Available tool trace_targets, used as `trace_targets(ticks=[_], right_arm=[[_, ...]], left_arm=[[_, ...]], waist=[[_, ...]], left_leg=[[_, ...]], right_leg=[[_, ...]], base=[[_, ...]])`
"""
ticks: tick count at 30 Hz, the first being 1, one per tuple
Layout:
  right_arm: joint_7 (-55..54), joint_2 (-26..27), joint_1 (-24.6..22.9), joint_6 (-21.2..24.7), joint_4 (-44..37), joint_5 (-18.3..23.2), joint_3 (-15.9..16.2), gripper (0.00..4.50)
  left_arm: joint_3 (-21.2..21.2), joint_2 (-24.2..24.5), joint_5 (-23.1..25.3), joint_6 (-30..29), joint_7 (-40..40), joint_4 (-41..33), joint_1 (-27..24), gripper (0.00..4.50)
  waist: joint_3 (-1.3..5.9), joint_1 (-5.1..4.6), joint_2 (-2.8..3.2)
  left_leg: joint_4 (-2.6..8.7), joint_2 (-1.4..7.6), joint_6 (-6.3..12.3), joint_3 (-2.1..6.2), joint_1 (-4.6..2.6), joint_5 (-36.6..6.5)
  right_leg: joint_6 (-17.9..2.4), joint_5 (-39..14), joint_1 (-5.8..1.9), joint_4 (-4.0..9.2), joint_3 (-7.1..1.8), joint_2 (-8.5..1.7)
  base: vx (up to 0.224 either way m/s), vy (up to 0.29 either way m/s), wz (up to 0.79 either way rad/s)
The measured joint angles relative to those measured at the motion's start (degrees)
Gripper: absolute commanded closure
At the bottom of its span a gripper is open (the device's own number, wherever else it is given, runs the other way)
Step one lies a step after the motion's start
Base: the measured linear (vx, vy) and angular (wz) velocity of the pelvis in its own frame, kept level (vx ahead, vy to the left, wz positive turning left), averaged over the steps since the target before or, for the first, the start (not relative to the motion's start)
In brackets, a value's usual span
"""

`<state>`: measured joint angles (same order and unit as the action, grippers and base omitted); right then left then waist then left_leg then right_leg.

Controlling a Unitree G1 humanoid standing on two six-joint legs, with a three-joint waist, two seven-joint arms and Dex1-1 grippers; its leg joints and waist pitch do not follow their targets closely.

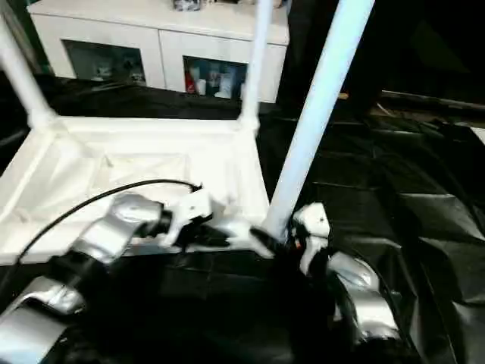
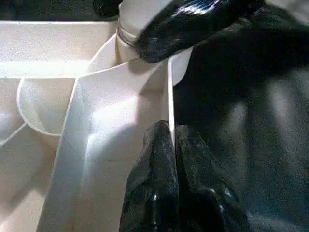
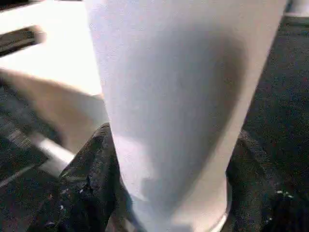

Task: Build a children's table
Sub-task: Rotate leg to tighten

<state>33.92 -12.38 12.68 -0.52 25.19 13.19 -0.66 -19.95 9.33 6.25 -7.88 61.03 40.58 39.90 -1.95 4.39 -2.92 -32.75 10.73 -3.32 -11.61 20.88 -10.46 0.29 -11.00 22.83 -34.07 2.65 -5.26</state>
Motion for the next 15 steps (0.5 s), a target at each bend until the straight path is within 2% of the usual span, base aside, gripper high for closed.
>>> trace_targets(ticks=[5, 8, 9, 13, 15], right_arm=[[-15.18, 4.39, 3.94, 0.39, 3.84, -3.25, -1.77, 1.87], [-19.59, 5.70, 5.21, 0.00, 5.21, -4.17, -2.78, 1.87], [-19.78, 5.98, 5.20, -0.25, 5.26, -4.16, -3.16, 1.31], [-16.08, 6.84, 2.98, -0.19, 2.52, -0.18, -5.30, 1.11], [-15.00, 6.60, 2.35, -0.06, 1.75, 0.25, -5.28, 0.85]], left_arm=[[0.61, -5.60, 0.92, -1.21, -9.34, 6.45, 3.62, 4.50], [0.81, -7.44, 1.47, -0.87, -11.77, 8.44, 4.68, 4.50], [0.82, -7.63, 1.47, -0.62, -11.85, 8.90, 4.94, 4.50], [0.79, -7.76, 1.48, 0.93, -11.31, 9.32, 5.02, 4.50], [0.79, -7.51, 1.48, 1.49, -11.14, 9.33, 4.95, 4.50]], waist=[[0.03, -0.14, 0.01], [0.04, -0.07, 0.04], [0.05, 0.01, 0.06], [0.06, 0.45, 0.09], [0.04, 0.50, 0.11]], left_leg=[[-0.01, -0.09, 0.00, 0.01, 0.01, 0.00], [-0.01, -0.11, 0.01, 0.01, 0.03, 0.00], [-0.01, -0.10, 0.01, 0.01, 0.05, 0.00], [0.00, -0.08, 0.03, 0.02, 0.13, 0.01], [0.01, -0.08, 0.03, 0.02, 0.13, 0.01]], right_leg=[[0.19, -0.09, -0.01, 0.02, -0.11, -0.02], [0.16, -0.07, -0.02, 0.03, -0.13, -0.02], [0.12, -0.04, -0.02, 0.02, -0.13, -0.02], [0.10, -0.02, 0.01, 0.02, -0.11, -0.01], [0.11, -0.02, 0.02, 0.02, -0.10, -0.01]], base=[[0.000, 0.000, 0.00], [0.000, 0.000, 0.00], [0.000, 0.000, 0.00], [0.000, 0.000, 0.00], [0.000, 0.000, 0.00]])
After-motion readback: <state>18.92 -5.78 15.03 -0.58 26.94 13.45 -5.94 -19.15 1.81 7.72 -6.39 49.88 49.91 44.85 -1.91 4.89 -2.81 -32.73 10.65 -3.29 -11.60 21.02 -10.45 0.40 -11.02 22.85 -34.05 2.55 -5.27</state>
